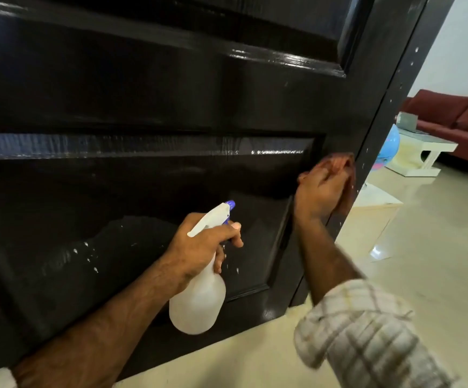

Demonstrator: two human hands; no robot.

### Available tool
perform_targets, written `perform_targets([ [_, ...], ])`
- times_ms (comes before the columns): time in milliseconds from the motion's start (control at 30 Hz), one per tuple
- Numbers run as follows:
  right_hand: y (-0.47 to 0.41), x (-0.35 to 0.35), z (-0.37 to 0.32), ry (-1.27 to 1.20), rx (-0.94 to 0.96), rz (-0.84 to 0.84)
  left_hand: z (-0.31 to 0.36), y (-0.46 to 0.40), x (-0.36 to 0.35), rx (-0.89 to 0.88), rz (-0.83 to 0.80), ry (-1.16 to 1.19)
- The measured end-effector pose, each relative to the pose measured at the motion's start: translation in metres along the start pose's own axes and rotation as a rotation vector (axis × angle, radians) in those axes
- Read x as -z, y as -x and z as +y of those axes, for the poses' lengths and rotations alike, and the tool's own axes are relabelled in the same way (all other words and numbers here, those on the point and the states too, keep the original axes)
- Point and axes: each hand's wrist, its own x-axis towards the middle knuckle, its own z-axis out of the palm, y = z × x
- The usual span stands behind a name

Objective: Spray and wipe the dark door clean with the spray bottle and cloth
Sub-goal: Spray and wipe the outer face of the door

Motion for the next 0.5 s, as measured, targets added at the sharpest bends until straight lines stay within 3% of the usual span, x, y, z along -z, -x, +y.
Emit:
perform_targets([
  [133,-0.052,-0.01,0.005,0.158,0.198,-0.002,0.0,-0.001,-0.002,-0.024,-0.045,0.01],
  [200,-0.034,0.012,0.069,0.212,0.184,-0.187,-0.004,-0.006,-0.009,-0.007,-0.056,-0.011],
  [267,0.003,0.04,0.146,0.337,-0.152,-0.371,-0.01,-0.012,-0.017,0.007,-0.065,-0.034],
  [367,0.043,0.063,0.235,0.195,-0.939,-0.39,-0.015,-0.02,-0.025,0.02,-0.07,-0.053],
  [400,0.04,0.064,0.243,0.152,-0.994,-0.391,-0.016,-0.022,-0.026,0.02,-0.068,-0.055],
  [500,-0.004,0.045,0.173,0.156,-0.745,-0.342,-0.018,-0.028,-0.028,0.026,-0.055,-0.052],
])
